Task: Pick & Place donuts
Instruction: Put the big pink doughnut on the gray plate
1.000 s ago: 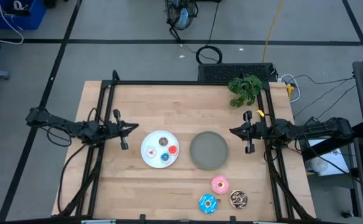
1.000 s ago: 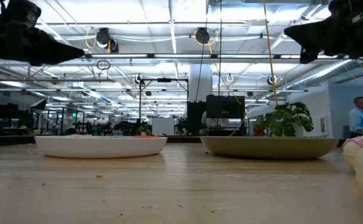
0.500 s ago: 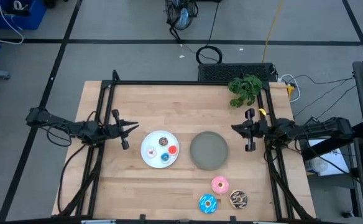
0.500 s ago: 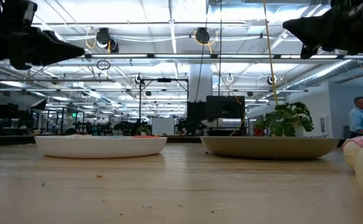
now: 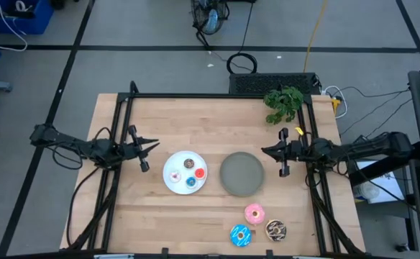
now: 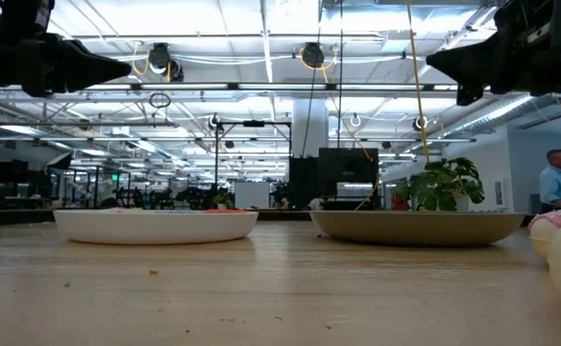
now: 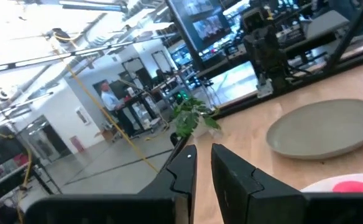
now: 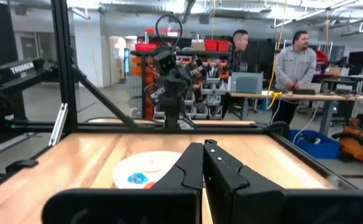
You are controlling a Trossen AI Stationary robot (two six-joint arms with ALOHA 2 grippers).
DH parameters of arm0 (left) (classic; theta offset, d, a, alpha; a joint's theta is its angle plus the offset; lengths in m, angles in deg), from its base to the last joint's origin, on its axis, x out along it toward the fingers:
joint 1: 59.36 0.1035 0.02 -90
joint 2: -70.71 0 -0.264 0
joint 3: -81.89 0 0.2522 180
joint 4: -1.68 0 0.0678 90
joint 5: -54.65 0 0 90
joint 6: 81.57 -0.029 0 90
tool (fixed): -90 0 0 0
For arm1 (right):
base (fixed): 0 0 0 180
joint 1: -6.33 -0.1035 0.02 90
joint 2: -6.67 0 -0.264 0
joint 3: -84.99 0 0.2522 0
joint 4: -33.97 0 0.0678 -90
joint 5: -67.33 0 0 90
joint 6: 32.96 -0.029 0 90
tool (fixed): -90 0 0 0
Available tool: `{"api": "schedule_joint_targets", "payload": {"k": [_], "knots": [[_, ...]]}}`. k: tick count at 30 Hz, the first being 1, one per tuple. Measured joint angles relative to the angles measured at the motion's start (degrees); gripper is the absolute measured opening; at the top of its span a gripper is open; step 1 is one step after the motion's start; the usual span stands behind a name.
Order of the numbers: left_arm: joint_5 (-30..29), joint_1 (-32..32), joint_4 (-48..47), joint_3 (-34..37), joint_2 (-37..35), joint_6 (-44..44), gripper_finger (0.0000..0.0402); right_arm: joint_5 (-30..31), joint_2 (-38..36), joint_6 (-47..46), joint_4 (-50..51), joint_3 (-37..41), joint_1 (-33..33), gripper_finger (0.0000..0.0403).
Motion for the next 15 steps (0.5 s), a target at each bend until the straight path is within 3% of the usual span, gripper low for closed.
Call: {"api": "schedule_joint_targets", "payload": {"k": [5, 7, 10, 15], "knots": [[-4.18, 1.26, 0.49, -0.02, 0.00, -3.15, 0.0056, -4.99, 5.04, 3.74, -4.98, -3.89, -0.62, 0.0000], [-6.10, 1.77, -0.06, -0.02, -0.02, -4.42, 0.0056, -3.85, 8.80, 5.66, 0.05, -8.88, -1.52, 0.0000], [-7.15, 2.46, -0.40, -0.02, -0.02, -5.80, 0.0056, 4.18, 16.04, 8.26, 7.41, -18.90, -3.72, 0.0000], [-6.41, 2.94, -0.51, -0.02, 0.20, -5.92, 0.0056, 9.44, 28.41, 5.33, 28.90, -36.75, -8.62, 0.0000]]}}
